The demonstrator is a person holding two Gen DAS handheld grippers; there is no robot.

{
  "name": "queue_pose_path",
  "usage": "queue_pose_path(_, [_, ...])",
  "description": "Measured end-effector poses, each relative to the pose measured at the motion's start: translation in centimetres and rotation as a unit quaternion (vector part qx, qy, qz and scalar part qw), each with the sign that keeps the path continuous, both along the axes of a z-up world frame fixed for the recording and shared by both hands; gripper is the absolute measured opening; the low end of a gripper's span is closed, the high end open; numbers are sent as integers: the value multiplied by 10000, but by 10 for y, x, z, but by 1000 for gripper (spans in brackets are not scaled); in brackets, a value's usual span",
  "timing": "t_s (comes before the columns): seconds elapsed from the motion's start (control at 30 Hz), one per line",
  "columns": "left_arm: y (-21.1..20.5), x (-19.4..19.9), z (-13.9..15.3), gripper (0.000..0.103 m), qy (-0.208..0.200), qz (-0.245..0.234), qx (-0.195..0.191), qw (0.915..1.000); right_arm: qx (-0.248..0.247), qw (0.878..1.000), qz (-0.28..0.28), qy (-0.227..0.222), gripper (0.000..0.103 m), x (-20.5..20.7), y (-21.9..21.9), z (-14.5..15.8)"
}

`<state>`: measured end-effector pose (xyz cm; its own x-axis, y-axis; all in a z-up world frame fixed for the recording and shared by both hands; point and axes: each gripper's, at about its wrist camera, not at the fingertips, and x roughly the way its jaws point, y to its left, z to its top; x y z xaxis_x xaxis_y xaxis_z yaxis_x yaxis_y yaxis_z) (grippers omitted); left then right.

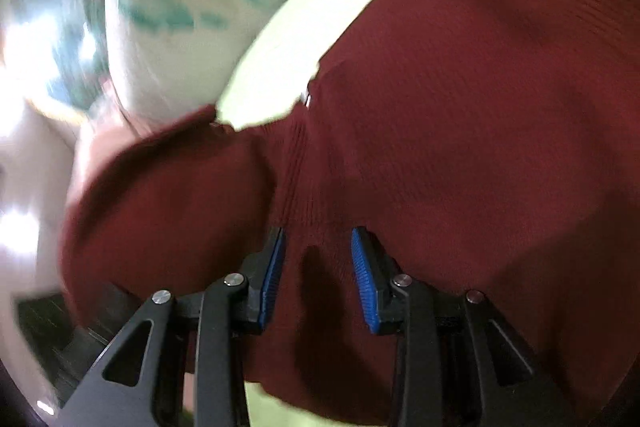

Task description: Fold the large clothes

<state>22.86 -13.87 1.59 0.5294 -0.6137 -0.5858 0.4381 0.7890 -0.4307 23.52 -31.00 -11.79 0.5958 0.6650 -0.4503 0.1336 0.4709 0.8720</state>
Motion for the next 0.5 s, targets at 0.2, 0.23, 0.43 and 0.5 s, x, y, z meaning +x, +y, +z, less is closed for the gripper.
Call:
queue_pose_path(0.2, [-66, -6, -48, 11, 168, -568, 890, 9943, 1319, 9894, -607, 45, 44, -22, -57, -19])
queue_pose_path(0.23, [-70, -8, -50, 11, 105, -568, 962, 9937, 1404, 9885, -561, 78, 44, -21, -58, -21])
queue_pose_path(0.43, [-62, -6, -48, 12, 18, -515, 954, 9941, 2095, 9754, -680, -54, 57, -27, -68, -26])
queue_pose_path(0.5, [-63, -6, -50, 12, -35, -554, 1019, 9932, 2335, 9689, -778, -239, 68, -29, -71, -23])
